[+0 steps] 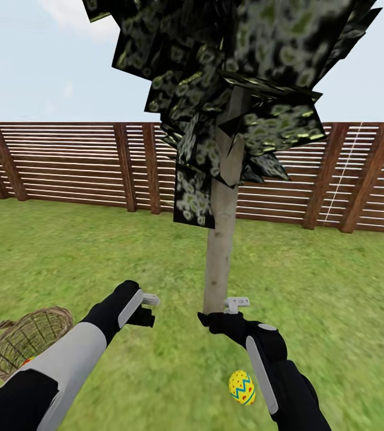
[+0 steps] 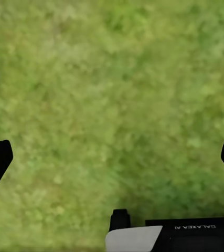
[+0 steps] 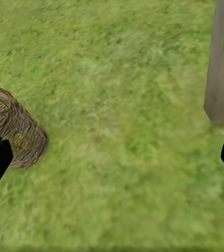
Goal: Take the three Easter eggs out of the wicker basket on the lawn in the garden, then place them on the lawn next to a single tree (choose any tree) so that all three eggs are next to the same tree and none are left in the basket.
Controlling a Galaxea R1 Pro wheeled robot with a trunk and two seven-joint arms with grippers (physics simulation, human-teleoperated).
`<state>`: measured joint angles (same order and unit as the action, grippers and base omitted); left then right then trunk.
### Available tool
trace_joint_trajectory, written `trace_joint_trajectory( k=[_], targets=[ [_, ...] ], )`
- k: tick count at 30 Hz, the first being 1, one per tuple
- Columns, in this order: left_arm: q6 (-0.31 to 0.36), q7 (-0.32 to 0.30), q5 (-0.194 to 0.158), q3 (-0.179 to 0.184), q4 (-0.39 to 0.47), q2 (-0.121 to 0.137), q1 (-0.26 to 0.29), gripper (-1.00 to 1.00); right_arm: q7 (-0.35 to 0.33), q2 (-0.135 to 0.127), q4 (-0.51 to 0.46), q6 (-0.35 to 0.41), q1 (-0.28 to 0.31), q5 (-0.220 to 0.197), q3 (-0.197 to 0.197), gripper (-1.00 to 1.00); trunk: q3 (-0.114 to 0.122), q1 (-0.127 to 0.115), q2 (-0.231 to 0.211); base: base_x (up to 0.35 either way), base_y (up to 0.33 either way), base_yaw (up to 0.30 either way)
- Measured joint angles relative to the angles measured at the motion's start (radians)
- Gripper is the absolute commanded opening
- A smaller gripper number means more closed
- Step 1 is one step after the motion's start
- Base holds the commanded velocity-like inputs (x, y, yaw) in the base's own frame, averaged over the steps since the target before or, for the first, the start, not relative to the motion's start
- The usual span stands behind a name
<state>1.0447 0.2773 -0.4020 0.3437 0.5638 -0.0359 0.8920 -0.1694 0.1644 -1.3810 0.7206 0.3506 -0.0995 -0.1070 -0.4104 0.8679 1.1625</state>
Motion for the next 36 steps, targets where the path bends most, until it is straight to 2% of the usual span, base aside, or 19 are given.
trace_joint_trajectory(
  k=[10, 36],
  targets=[
    [0.000, 0.001, 0.000, 0.000, 0.000, 0.000, 0.000, 1.00, 0.001, 0.000, 0.001, 0.000, 0.000, 0.001, -0.002, 1.00, 0.031, -0.038, -0.070, 0.000, 0.000, 0.050],
    [0.000, 0.011, 0.000, -0.011, -0.003, 0.010, 0.000, 1.00, 0.001, 0.000, 0.002, -0.001, 0.000, 0.001, -0.001, 1.00, 0.113, -0.138, -0.252, 0.000, 0.000, 0.278]
  ],
)
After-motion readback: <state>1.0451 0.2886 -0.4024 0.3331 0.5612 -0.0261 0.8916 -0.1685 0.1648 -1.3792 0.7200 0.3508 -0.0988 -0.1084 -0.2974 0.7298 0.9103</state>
